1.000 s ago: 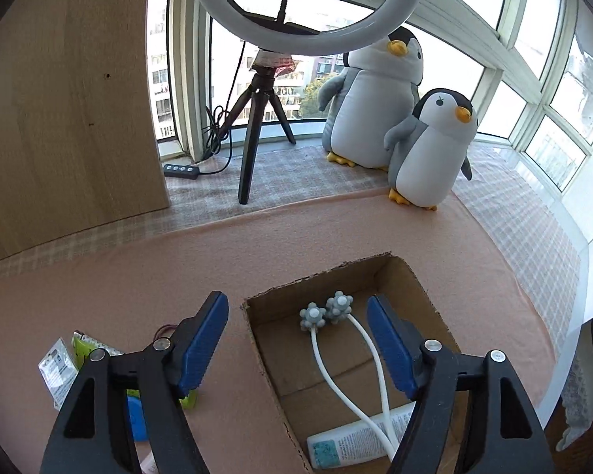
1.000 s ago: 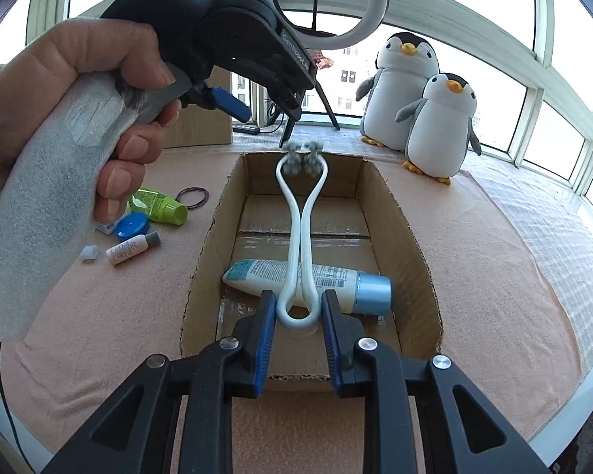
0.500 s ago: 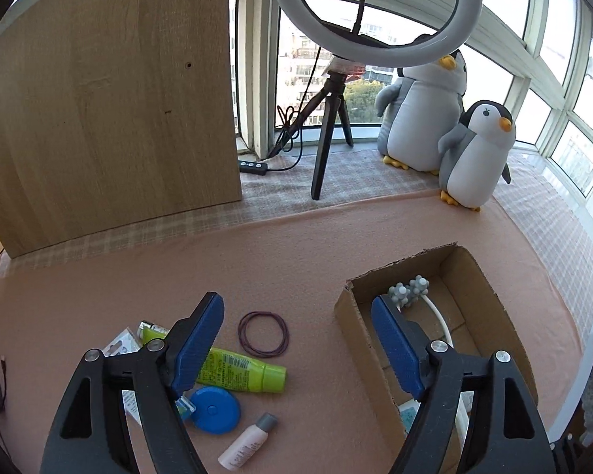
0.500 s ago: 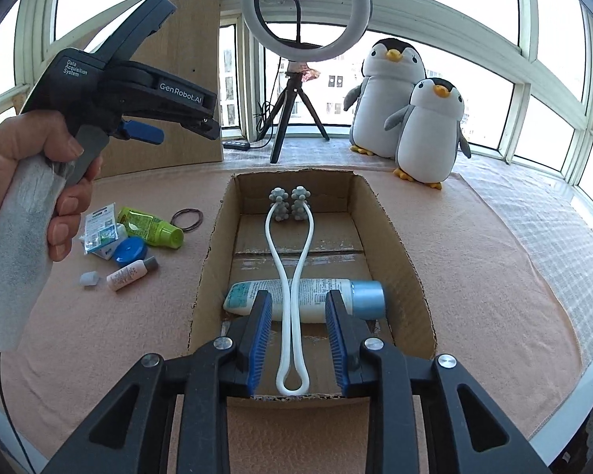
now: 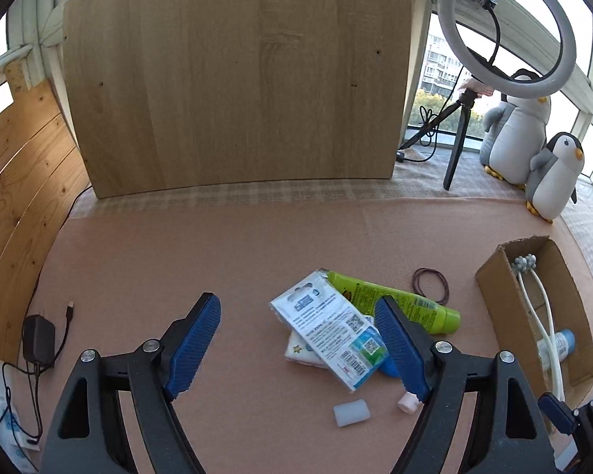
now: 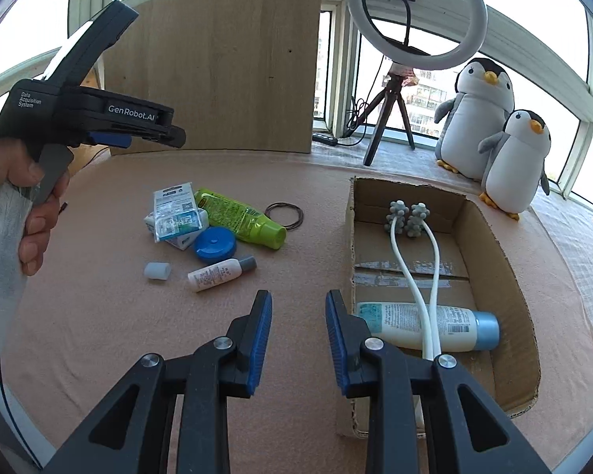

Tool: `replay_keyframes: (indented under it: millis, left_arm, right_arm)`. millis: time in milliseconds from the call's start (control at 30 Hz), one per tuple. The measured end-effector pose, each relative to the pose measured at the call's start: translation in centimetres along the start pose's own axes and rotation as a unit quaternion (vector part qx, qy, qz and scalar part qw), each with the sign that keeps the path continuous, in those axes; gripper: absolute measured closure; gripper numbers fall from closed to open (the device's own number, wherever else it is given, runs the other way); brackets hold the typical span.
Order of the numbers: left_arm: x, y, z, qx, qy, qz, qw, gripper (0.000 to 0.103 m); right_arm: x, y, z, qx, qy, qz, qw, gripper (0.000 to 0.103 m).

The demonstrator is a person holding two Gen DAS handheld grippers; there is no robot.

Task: Organize objects
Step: 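Release the roller and grasp the white foam piece with the right gripper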

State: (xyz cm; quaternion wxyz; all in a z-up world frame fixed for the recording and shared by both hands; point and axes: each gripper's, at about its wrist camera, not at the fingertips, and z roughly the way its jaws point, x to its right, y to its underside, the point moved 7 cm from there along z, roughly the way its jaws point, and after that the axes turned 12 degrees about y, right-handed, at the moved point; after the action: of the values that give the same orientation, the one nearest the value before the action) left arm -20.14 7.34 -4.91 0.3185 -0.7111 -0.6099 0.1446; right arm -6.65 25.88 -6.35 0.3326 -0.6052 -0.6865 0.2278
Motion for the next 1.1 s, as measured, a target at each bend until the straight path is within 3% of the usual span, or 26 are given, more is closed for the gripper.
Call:
replay_keyframes:
  millis: [400, 867, 1100]
  left_arm:
    - [-10.4, 6.0, -4.6, -0.004, -0.039, -0.069, 0.9968, 0.016]
    - [-14.4, 11.0, -4.9, -0.025, -0.041, -0.123, 0.9913, 0.016]
    - [-15.4, 11.6, -4.5, -0.032, -0.045, -0.135, 0.9893, 0.016]
  right_arm:
    - [-10.5, -0.3, 1.3, -0.031, -0.070, -0.070, 0.995, 0.074]
    - [-15.3, 0.7, 6.8, -0.093, -0.104, -0.085, 0.987, 0.072]
    - [-16.5, -0.5, 8.3, -0.083, -0.100, -0.083, 0.988, 0.067]
